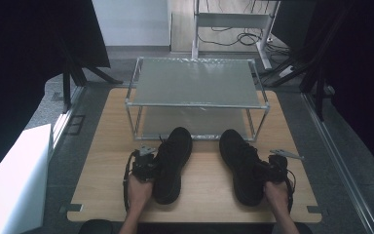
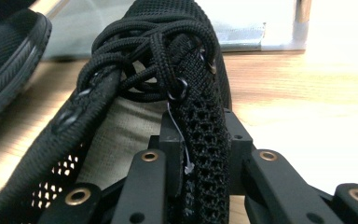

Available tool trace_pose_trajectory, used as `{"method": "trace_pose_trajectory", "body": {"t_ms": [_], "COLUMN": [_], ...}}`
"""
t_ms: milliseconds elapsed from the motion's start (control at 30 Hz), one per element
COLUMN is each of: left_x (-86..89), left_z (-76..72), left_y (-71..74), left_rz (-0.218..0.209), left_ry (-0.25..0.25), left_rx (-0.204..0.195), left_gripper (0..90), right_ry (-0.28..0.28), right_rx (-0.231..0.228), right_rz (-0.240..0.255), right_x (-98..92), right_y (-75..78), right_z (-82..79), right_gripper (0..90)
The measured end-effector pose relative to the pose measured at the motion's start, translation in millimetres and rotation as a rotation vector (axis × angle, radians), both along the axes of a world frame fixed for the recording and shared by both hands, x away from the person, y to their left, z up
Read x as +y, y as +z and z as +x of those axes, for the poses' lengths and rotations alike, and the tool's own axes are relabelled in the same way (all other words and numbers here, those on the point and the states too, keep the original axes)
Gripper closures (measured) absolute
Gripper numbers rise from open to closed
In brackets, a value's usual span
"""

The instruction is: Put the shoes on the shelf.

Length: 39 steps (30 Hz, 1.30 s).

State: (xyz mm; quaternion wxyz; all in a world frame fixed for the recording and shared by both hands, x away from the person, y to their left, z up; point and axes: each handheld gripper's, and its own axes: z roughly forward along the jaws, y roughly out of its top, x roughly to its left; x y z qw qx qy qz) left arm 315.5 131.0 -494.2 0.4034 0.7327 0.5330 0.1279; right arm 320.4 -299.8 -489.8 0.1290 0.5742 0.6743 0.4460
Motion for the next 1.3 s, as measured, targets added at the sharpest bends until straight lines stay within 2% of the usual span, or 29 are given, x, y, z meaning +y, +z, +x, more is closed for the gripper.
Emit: {"method": "trace_pose_trajectory", "body": {"t_ms": [33, 100, 200, 333, 567, 633, 733, 800, 967, 1100, 1233, 1300], "left_x": [0.0, 8.6, 10.7, 11.5, 13.2, 13.2, 14.2, 14.1, 13.2, 12.0, 11.9, 13.5], "left_z": [0.0, 2.0, 1.3, 0.1, -1.3, -1.7, -3.2, -3.8, -7.0, -11.0, -13.1, -15.7], "left_y": [0.0, -2.8, -1.3, 4.7, 16.9, 18.4, 27.5, 31.7, 42.2, 52.1, 56.4, 59.9], "left_rz": [0.000, -0.076, -0.083, -0.106, -0.198, -0.205, -0.253, -0.265, -0.277, -0.297, -0.301, -0.321], "left_ry": [0.000, 0.011, 0.025, 0.018, 0.012, 0.012, 0.001, -0.004, -0.012, -0.025, -0.030, -0.023], "left_rx": [0.000, 0.021, 0.011, 0.000, -0.008, -0.011, -0.021, -0.029, -0.045, -0.061, -0.064, -0.068], "left_gripper": [79.6, 80.0, 80.3, 80.4, 80.4, 80.4, 80.3, 80.3, 80.2, 80.2, 80.2, 80.1], "right_ry": [0.000, 0.007, 0.012, 0.019, 0.040, 0.044, 0.055, 0.063, 0.075, 0.095, 0.108, 0.117], "right_rx": [0.000, 0.008, 0.009, 0.010, 0.008, 0.008, -0.005, -0.008, -0.015, -0.038, -0.045, -0.048], "right_rz": [0.000, 0.044, 0.083, 0.170, 0.267, 0.278, 0.312, 0.327, 0.357, 0.390, 0.407, 0.417], "right_x": [0.0, -1.4, -2.0, -3.3, 1.1, 2.3, 6.1, 7.3, 9.6, 13.2, 16.6, 18.2], "right_y": [0.0, -0.1, 1.9, 6.5, 15.8, 17.5, 23.2, 26.0, 34.0, 44.9, 52.4, 56.1], "right_z": [0.0, 0.1, -0.6, -2.0, -3.4, -3.6, -3.5, -3.5, -4.1, -6.4, -8.7, -9.8], "right_gripper": [75.9, 76.1, 76.1, 76.1, 76.1, 76.1, 76.1, 76.1, 76.1, 76.1, 76.0, 76.0]}}
